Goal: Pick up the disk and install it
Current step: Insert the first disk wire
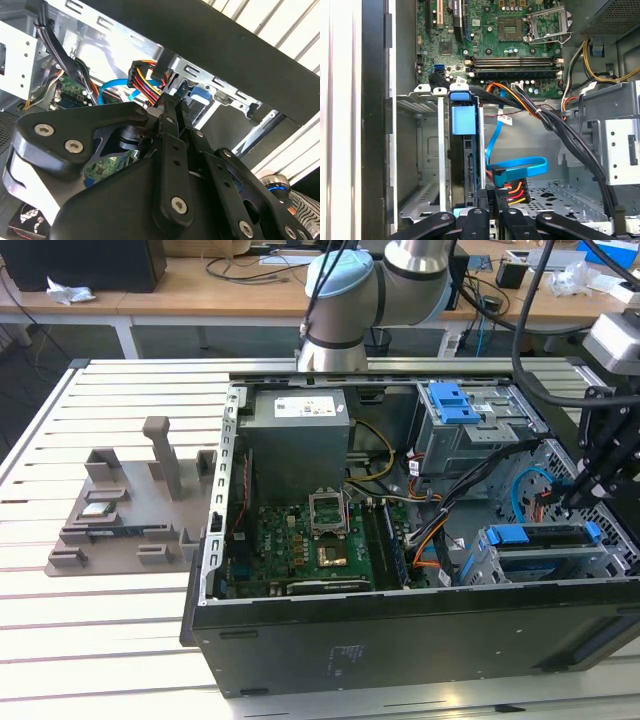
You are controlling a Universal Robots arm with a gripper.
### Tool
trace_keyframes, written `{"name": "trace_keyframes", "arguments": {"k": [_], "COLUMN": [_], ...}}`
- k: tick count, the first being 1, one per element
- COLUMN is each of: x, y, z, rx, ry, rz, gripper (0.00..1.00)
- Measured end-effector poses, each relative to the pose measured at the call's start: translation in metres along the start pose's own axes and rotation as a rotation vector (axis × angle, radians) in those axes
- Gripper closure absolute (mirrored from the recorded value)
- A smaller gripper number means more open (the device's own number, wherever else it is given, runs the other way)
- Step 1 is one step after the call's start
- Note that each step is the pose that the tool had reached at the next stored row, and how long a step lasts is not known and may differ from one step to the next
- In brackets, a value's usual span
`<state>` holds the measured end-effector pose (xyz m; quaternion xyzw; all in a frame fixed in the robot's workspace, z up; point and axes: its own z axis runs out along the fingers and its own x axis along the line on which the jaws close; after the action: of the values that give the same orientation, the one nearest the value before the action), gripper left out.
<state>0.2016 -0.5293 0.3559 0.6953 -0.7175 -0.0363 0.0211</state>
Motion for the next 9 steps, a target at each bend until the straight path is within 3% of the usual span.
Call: {"name": "trace_keyframes", "arguments": {"k": [5, 9], "x": [0.0084, 0.0106], "y": [0.0019, 0.0066], "z": [0.0024, 0.005], "rx": [0.0, 0.0], "ry": [-0.0015, -0.0017], "rz": [0.0, 0.0], "gripper": [0.83, 0.83]}}
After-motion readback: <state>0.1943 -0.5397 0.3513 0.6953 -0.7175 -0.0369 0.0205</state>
